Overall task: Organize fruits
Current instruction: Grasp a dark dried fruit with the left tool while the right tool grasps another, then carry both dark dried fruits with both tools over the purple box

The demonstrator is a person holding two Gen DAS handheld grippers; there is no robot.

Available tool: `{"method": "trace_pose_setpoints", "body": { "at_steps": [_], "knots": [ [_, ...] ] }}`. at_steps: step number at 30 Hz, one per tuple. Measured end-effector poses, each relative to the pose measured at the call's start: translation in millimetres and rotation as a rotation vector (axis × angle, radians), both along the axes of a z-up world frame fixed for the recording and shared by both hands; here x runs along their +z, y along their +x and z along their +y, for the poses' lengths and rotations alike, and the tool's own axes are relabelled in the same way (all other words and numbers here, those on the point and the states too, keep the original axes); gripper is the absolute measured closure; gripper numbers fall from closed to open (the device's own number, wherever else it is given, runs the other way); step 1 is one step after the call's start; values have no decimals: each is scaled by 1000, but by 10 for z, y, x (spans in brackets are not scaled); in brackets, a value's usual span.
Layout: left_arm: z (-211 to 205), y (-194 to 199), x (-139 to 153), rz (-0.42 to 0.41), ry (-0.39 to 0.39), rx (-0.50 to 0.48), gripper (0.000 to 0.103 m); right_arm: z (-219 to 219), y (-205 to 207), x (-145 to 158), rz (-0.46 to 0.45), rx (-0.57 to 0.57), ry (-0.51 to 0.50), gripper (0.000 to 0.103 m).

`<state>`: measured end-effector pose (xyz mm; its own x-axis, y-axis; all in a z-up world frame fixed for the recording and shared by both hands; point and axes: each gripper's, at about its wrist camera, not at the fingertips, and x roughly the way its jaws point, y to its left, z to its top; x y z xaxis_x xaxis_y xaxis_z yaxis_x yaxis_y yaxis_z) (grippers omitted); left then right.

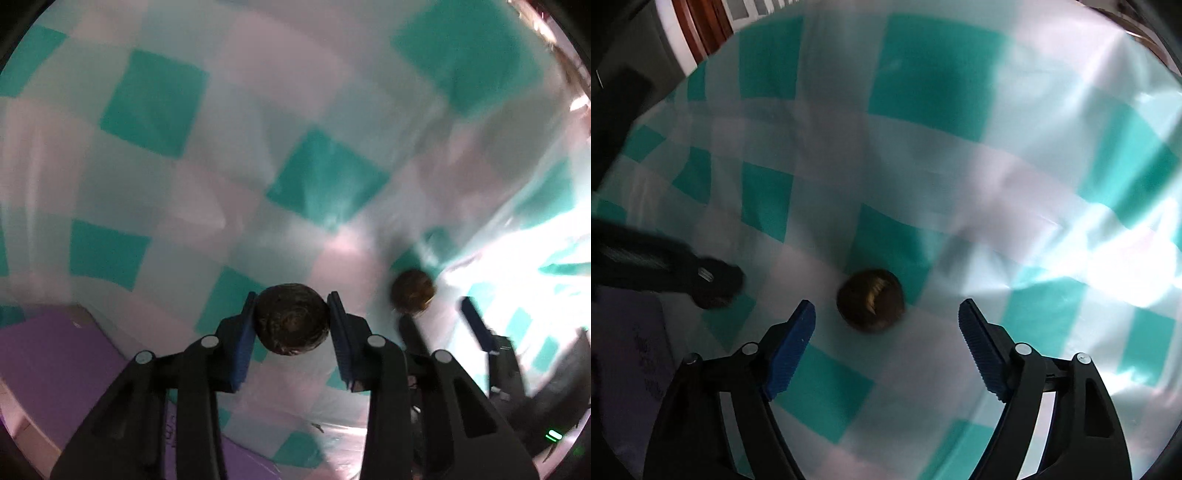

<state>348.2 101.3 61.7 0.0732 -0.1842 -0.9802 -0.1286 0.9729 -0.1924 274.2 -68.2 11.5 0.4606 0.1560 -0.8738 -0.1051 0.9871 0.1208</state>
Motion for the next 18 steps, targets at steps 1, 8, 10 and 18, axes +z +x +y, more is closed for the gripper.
{"method": "trace_pose_setpoints", "body": {
  "at_steps": [1, 8, 10, 18],
  "knots": [
    [49, 19, 55, -11, -16, 4, 65, 44, 47, -26, 2, 1, -11, 29],
    [254, -117, 447, -113, -59, 34, 65, 310, 167, -156, -4, 50, -136, 61],
    [253, -208, 526, -135, -52, 21, 65, 296, 100, -127, -11, 40, -133, 61],
    [-52, -814, 853, -211, -9, -71, 65, -133, -639, 277, -64, -68, -58, 61]
  ]
}}
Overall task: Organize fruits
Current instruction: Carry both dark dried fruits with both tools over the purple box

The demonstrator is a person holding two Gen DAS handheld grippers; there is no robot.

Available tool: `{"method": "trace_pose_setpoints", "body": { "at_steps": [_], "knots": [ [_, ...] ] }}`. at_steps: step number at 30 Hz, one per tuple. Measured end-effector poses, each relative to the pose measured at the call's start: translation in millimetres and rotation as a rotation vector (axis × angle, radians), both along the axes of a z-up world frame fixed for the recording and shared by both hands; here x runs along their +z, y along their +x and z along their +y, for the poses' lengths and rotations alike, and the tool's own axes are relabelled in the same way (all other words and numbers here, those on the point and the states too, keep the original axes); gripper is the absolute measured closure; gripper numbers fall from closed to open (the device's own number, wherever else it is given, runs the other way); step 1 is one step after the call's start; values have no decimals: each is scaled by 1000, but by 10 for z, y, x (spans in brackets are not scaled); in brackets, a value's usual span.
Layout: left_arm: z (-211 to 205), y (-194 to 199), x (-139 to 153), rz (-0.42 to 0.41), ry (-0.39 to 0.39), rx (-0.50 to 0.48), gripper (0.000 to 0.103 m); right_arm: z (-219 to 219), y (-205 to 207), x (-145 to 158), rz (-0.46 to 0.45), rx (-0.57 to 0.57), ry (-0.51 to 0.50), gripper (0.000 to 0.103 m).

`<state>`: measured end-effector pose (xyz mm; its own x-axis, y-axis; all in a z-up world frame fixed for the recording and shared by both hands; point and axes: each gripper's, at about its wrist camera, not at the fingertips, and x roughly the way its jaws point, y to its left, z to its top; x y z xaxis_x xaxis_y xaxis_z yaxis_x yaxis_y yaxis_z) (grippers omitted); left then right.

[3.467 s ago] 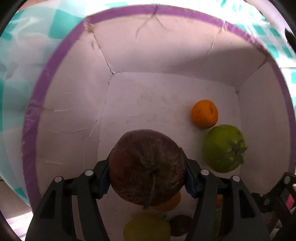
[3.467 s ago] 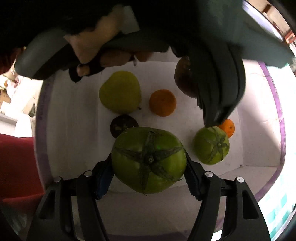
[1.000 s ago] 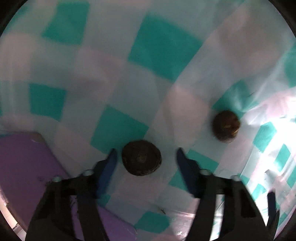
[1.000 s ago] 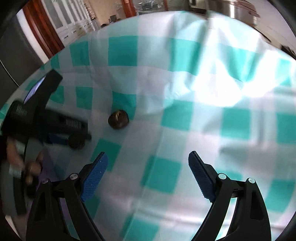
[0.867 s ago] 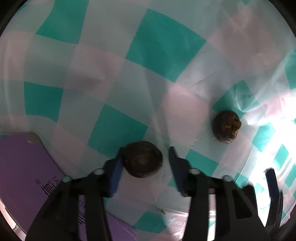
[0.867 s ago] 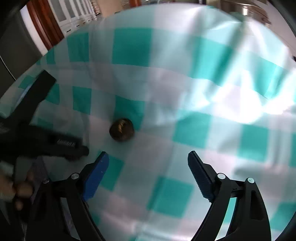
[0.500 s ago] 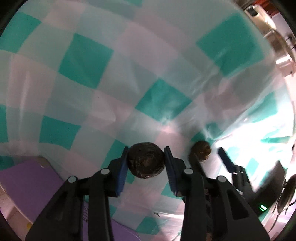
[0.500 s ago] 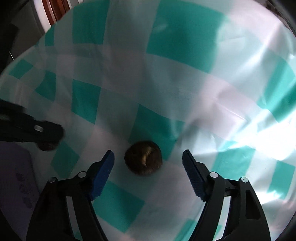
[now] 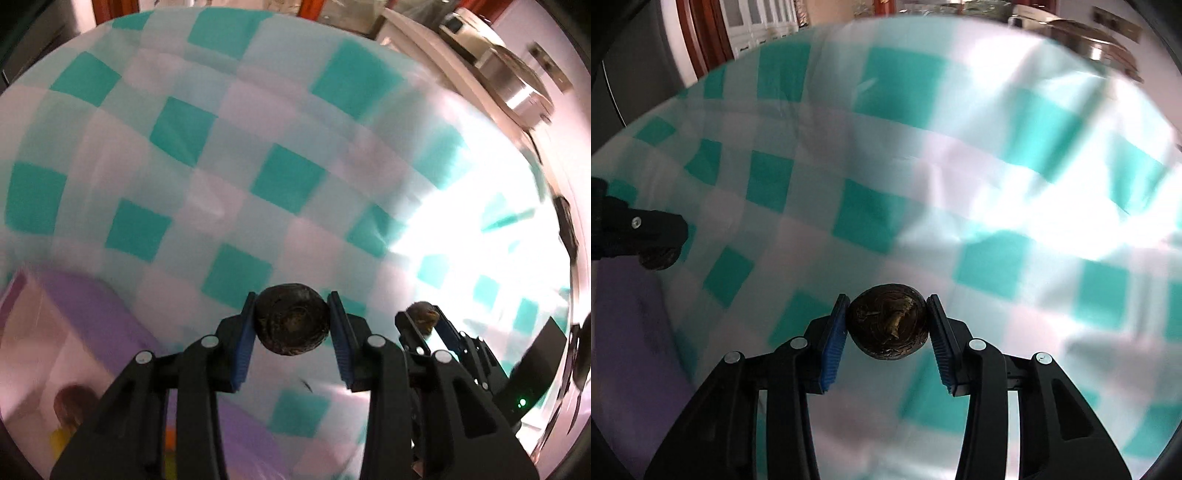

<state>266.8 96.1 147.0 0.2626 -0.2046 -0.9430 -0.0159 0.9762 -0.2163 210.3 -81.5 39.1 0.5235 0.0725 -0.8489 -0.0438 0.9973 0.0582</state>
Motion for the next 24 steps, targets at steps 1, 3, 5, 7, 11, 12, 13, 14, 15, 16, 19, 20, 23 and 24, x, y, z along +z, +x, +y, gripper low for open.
{"method": "trace_pose_setpoints", "body": {
  "at_steps": [1, 3, 5, 7, 11, 12, 13, 14, 15, 16, 19, 20, 23, 24],
  "knots": [
    [-53, -96, 63, -14, 7, -13, 65, -77, -142, 39, -3, -7, 4, 61],
    [-239, -413, 191, -57, 21, -47, 65, -233, -434, 146, -12, -24, 15, 61],
    [-413, -684, 327, -103, 40, -72, 65, -331, -774, 295, -32, -36, 23, 61],
    [-569, -1083, 459, -161, 58, -93, 65, -506, -1135, 439, -61, -39, 33, 61],
    [-960, -1900, 699, -271, 83, -123, 65, -885, -1983, 779, -134, -21, 32, 61],
    [-1070, -2152, 784, -305, 94, -133, 65, -993, -2234, 869, -158, -23, 33, 61],
    [-1282, -2372, 723, -319, 96, -138, 65, -1104, -2403, 901, -170, -27, 38, 61],
    [-1348, -2537, 745, -334, 93, -144, 65, -1204, -2583, 957, -182, -32, 45, 61],
    [-1448, -2748, 787, -355, 96, -154, 65, -1289, -2761, 1013, -196, -38, 52, 61],
    [-1519, -2894, 796, -368, 101, -163, 65, -1363, -2913, 1056, -207, -40, 55, 61],
    [-1707, -3316, 804, -380, 107, -198, 65, -1536, -3324, 1139, -220, -39, 53, 61],
    [-1767, -3427, 804, -382, 111, -211, 65, -1581, -3431, 1168, -226, -40, 51, 61],
    [-1980, -3749, 856, -408, 141, -269, 65, -1733, -3727, 1300, -261, -55, 72, 61],
    [-2036, -3829, 870, -416, 146, -282, 65, -1761, -3781, 1328, -269, -58, 75, 61]
  ]
}}
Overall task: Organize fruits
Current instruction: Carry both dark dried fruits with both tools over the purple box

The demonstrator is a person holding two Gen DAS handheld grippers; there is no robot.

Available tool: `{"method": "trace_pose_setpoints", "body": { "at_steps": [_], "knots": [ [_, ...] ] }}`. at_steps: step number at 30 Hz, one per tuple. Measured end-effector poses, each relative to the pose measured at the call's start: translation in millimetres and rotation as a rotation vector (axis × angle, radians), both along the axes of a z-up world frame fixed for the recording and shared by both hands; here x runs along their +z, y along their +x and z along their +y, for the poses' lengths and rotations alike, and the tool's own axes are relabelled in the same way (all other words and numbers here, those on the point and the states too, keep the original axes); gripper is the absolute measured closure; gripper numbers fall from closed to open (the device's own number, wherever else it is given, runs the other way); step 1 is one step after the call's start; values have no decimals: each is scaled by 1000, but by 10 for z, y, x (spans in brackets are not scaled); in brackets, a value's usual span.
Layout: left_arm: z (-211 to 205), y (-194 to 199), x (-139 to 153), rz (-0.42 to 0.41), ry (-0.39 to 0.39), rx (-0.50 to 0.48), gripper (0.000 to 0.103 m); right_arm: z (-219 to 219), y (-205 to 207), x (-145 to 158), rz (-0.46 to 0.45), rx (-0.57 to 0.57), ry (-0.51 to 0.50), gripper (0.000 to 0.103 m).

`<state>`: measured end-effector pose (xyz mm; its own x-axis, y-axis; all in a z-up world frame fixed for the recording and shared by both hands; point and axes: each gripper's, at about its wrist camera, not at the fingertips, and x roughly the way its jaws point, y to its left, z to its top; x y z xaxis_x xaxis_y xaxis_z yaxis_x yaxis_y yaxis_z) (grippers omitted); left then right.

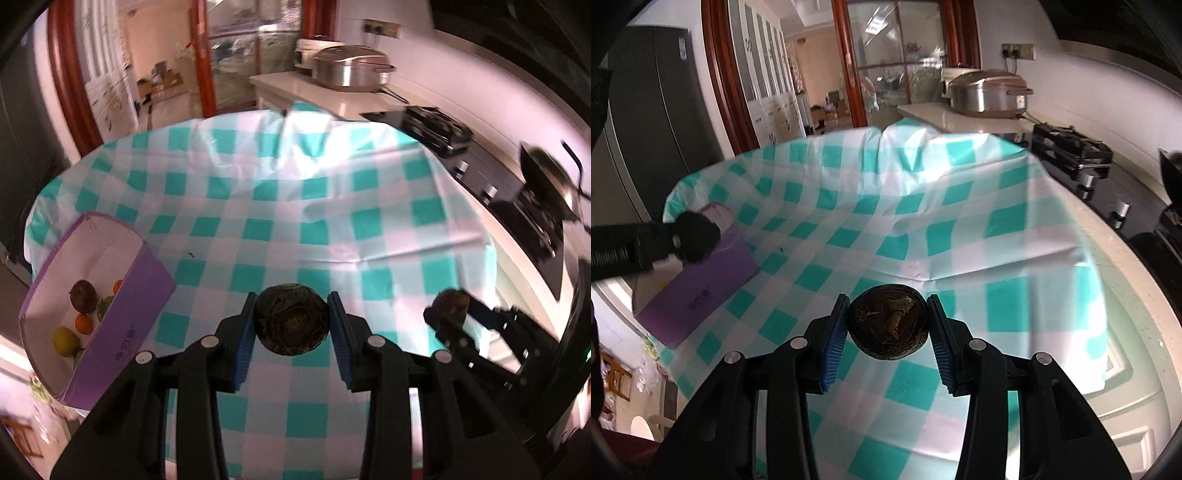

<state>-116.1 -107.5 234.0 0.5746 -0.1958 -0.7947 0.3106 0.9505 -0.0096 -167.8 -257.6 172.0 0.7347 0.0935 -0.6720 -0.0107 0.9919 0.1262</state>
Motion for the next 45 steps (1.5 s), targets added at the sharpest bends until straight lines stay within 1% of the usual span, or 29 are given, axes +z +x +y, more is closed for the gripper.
{"method": "trace_pose_setpoints", "body": {
  "at_steps": [5, 9, 11, 16, 22, 26, 29, 31, 32, 33, 35, 37, 39, 42, 44, 45],
  "knots": [
    [-185, -294, 34, -23, 28, -70, 65, -125, -244, 82, -23, -22, 38, 61],
    [-170, -438, -40, -23, 41, -110, 65, -110, -333, 58, -16, -21, 63, 61],
    [-104, -488, -118, -12, 51, -124, 65, -59, -356, 13, -3, -11, 68, 61],
    [104, -501, -289, 24, 42, -143, 65, 174, -343, -100, 34, 27, 50, 61],
    [450, -402, -375, 29, 22, -189, 65, 487, -83, -163, 62, 54, 55, 60],
    [923, -207, -450, 43, 14, -204, 65, 1016, 236, -181, 73, 109, 48, 60],
    [1347, -27, -456, 55, 17, -182, 65, 1452, 481, -165, 82, 145, 42, 61],
    [1735, 143, -417, 56, 3, -148, 65, 1876, 685, -134, 89, 195, 40, 60],
    [1971, 248, -404, 50, 5, -127, 65, 1996, 739, -125, 89, 209, 35, 60],
    [2113, 312, -405, 49, 4, -110, 65, 2219, 837, -110, 91, 236, 24, 61],
    [2524, 513, -443, 59, -9, -59, 65, 2534, 973, -95, 94, 268, 19, 60],
    [2837, 670, -487, 74, -18, -16, 65, 2880, 1126, -82, 95, 301, 6, 60],
    [3216, 847, -572, 92, -17, 35, 65, 3129, 1245, -70, 96, 319, 0, 60],
    [3625, 1015, -719, 132, -7, 91, 65, 3469, 1405, -90, 118, 334, 9, 60],
    [3838, 1122, -809, 151, 12, 108, 65, 3648, 1471, -120, 131, 356, -1, 60],
    [3947, 1193, -878, 165, 35, 120, 65, 3805, 1523, -155, 144, 379, -22, 60]
  ]
}}
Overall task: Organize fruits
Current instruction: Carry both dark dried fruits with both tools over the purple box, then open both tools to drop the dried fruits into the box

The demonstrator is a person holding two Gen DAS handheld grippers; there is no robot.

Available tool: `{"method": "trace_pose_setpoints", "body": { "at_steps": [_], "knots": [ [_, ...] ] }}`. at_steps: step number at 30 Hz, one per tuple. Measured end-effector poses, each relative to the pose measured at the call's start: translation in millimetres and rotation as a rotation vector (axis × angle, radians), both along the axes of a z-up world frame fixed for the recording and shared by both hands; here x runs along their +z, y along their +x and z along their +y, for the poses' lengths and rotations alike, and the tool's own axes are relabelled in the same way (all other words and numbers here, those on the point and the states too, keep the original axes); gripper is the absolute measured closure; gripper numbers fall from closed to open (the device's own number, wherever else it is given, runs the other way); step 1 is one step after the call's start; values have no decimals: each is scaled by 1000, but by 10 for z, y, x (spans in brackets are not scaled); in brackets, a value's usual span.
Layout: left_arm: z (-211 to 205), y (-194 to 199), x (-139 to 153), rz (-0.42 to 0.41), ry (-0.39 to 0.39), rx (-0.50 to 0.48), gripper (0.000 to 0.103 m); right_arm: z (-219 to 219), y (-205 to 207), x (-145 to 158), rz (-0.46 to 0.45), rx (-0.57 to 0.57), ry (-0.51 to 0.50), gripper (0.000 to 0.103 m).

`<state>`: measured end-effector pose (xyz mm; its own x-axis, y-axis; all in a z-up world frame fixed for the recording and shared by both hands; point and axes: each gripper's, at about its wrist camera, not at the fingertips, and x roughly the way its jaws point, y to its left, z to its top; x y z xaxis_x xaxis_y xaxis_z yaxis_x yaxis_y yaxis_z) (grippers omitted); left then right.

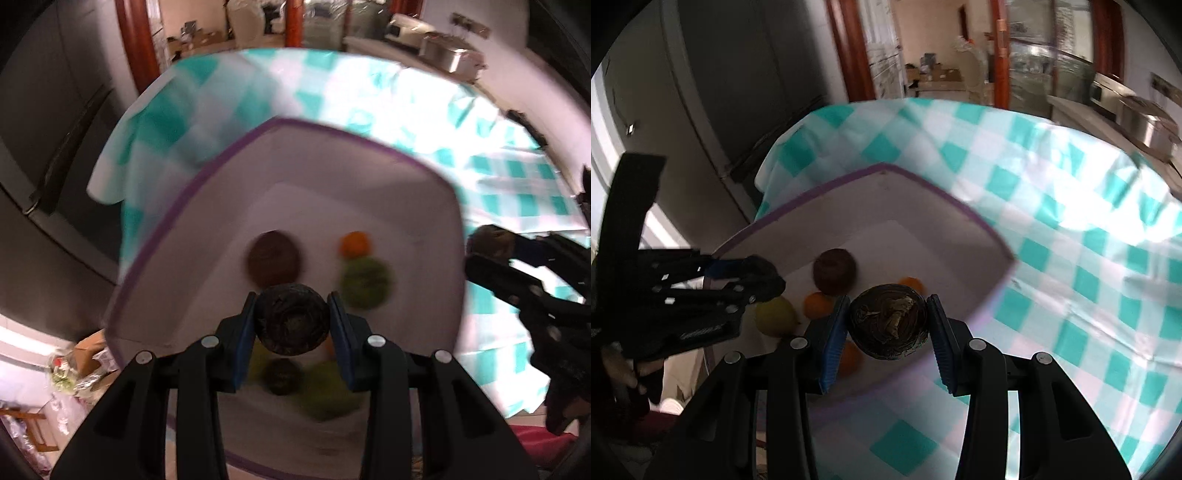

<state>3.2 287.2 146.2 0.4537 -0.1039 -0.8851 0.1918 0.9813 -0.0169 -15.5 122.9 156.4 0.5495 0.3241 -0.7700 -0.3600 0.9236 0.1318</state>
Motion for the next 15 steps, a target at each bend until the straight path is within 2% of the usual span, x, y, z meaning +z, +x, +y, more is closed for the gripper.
{"method": "trace_pose_setpoints", "body": {
  "at_steps": [5, 15],
  "knots": [
    [325, 310, -323, 98, 43, 19, 65, 469, 240, -232, 89, 61, -57, 60],
    [491, 582, -596, 169, 116, 14, 65, 969, 587, -637, 253, 189, -253, 60]
  ]
}}
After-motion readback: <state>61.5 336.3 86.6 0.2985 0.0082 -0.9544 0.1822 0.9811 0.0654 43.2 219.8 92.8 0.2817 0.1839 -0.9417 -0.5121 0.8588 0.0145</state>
